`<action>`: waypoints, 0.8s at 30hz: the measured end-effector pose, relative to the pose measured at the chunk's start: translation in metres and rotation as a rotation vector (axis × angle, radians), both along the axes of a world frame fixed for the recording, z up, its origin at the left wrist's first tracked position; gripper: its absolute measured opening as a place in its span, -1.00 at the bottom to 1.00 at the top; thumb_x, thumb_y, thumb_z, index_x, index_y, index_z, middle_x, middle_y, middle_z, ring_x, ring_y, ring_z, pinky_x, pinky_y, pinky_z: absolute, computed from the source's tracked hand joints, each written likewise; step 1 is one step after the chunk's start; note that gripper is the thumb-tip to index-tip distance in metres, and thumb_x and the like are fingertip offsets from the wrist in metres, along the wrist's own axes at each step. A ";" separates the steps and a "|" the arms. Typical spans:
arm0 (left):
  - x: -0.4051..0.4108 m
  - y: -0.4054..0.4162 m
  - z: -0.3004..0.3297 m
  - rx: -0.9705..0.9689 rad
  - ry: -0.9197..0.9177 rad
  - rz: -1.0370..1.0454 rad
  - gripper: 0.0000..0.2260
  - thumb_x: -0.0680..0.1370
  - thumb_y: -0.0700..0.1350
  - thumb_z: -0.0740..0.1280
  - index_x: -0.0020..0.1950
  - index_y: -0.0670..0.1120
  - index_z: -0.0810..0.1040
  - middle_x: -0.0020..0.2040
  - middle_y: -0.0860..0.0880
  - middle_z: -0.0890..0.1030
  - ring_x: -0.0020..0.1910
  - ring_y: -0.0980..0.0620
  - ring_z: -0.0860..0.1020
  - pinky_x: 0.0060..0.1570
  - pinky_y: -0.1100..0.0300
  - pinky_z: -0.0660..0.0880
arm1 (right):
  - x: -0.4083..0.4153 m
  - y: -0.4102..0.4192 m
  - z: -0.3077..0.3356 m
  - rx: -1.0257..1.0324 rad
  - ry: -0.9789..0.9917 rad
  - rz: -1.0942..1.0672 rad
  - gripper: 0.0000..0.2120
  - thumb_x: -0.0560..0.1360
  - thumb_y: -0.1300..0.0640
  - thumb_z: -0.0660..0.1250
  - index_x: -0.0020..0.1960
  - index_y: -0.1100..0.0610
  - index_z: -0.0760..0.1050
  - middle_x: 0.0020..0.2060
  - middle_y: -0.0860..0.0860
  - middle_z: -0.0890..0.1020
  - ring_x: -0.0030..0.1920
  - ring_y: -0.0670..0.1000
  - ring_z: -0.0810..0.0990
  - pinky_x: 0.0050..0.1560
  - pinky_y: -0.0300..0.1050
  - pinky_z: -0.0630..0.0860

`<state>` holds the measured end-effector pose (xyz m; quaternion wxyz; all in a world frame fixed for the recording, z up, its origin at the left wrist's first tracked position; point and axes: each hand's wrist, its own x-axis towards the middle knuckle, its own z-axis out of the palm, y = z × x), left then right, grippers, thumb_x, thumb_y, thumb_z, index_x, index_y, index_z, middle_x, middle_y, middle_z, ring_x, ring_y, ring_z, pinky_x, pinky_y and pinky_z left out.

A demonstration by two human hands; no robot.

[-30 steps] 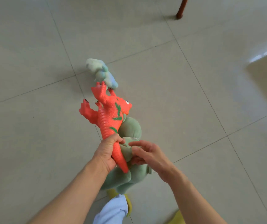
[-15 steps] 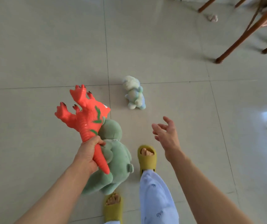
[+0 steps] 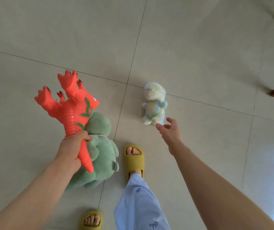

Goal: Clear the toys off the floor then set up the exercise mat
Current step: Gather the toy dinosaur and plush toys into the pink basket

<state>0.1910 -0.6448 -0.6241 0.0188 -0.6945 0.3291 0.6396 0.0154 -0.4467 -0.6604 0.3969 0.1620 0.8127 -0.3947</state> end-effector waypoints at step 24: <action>-0.013 0.030 -0.077 0.040 -0.153 -0.089 -0.76 0.11 -0.19 0.35 -0.25 -0.17 0.51 -0.58 -0.05 0.43 -0.70 0.03 0.36 -0.53 0.18 0.45 | -0.099 -0.035 -0.108 0.268 -0.155 0.569 -0.45 0.47 0.19 0.35 0.42 0.13 0.29 0.36 0.11 0.38 0.23 0.11 0.43 0.13 -0.14 0.35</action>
